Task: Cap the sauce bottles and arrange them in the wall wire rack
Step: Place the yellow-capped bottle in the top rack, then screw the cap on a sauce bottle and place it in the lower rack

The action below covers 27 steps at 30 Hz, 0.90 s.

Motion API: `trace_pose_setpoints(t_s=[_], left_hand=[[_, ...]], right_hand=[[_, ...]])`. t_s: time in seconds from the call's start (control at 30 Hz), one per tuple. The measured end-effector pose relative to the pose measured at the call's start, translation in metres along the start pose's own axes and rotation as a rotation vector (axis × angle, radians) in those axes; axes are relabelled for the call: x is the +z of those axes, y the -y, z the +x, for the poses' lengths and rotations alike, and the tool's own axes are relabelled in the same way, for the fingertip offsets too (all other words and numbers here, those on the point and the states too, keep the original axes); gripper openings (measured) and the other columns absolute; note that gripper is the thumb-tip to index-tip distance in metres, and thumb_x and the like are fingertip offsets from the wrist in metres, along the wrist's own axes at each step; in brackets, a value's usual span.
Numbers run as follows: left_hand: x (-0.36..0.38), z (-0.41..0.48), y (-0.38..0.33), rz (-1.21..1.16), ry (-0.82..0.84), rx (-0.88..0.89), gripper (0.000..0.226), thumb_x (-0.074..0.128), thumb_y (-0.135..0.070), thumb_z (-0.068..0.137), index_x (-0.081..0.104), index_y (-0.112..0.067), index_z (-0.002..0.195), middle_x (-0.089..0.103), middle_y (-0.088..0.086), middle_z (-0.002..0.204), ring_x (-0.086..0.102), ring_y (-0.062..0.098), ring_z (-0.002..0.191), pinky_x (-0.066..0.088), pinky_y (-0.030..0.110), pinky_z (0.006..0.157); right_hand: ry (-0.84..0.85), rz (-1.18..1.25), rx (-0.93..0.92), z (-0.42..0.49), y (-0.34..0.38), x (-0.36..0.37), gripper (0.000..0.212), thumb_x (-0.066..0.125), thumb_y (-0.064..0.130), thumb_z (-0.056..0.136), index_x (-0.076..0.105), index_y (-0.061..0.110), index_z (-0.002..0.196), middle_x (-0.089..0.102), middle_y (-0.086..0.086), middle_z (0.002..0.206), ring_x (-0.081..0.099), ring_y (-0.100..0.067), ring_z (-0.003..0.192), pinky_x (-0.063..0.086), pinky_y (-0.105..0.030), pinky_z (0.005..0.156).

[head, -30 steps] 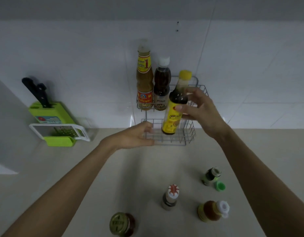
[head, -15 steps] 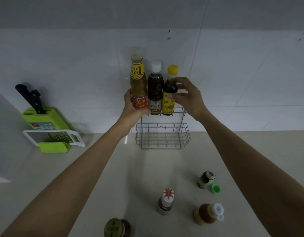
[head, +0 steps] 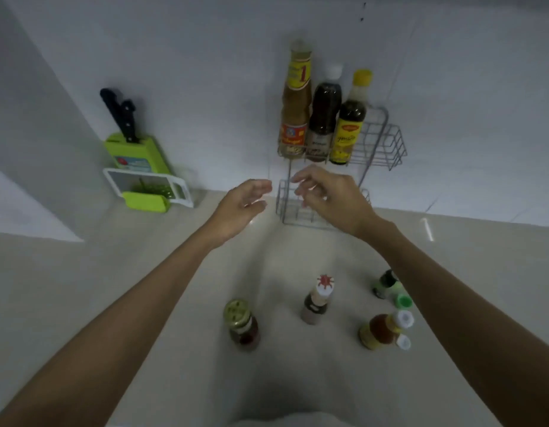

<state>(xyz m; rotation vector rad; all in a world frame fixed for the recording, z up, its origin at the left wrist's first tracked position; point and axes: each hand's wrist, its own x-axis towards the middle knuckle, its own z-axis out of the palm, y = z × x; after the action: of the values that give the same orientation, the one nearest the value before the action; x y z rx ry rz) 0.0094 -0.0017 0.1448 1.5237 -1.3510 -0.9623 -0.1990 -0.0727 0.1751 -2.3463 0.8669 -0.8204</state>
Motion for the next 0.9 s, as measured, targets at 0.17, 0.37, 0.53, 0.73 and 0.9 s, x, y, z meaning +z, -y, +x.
trace_pose_setpoints(t_s=[0.17, 0.37, 0.53, 0.73, 0.9], left_hand=[[-0.024, -0.105, 0.069, 0.088, 0.128, -0.175, 0.074, 0.032, 0.033, 0.071, 0.046, 0.000, 0.135, 0.050, 0.011, 0.138, 0.044, 0.024, 0.133, 0.035, 0.013, 0.097], [0.015, -0.177, 0.114, 0.110, 0.395, -0.275, 0.069, 0.080, -0.026, 0.072, 0.047, -0.030, 0.133, 0.058, -0.015, 0.125, 0.053, -0.003, 0.112, 0.045, 0.014, 0.089], [0.077, -0.175, 0.115, -0.150, -0.191, -0.384, 0.023, 0.073, -0.007, 0.078, 0.066, -0.009, 0.099, 0.071, 0.003, 0.087, 0.066, 0.019, 0.079, 0.052, 0.033, 0.073], [0.043, -0.169, 0.084, -0.205, 0.112, -0.282, 0.020, 0.062, 0.005, 0.052, 0.062, -0.012, 0.062, 0.063, 0.009, 0.070, 0.058, 0.020, 0.067, 0.047, 0.030, 0.065], [0.025, -0.169, 0.065, -0.096, 0.156, -0.239, 0.012, 0.063, 0.000, 0.048, 0.059, -0.007, 0.057, 0.061, 0.014, 0.064, 0.057, 0.024, 0.063, 0.047, 0.034, 0.065]], right_hand=[[0.634, -0.172, -0.205, -0.042, 0.067, 0.059, 0.028, 0.063, 0.044, 0.088, 0.069, 0.021, 0.104, 0.073, 0.005, 0.090, 0.065, -0.009, 0.080, 0.054, -0.031, 0.072], [0.681, -0.502, -0.313, -0.079, 0.095, 0.102, 0.053, 0.054, 0.064, 0.085, 0.047, 0.013, 0.100, 0.058, -0.005, 0.080, 0.055, -0.025, 0.068, 0.036, -0.031, 0.051], [0.731, -0.563, -0.375, -0.081, 0.100, 0.095, 0.037, 0.053, 0.035, 0.096, 0.050, 0.010, 0.122, 0.056, -0.012, 0.103, 0.058, -0.028, 0.091, 0.050, -0.041, 0.070], [0.805, -0.143, -0.259, -0.072, 0.103, 0.067, 0.038, 0.056, 0.008, 0.095, 0.052, 0.018, 0.131, 0.057, -0.008, 0.120, 0.052, -0.022, 0.111, 0.043, -0.034, 0.094], [0.754, -0.191, -0.318, -0.059, 0.105, 0.053, 0.037, 0.059, 0.024, 0.095, 0.048, 0.021, 0.130, 0.058, -0.003, 0.109, 0.050, -0.013, 0.094, 0.043, -0.028, 0.081]])
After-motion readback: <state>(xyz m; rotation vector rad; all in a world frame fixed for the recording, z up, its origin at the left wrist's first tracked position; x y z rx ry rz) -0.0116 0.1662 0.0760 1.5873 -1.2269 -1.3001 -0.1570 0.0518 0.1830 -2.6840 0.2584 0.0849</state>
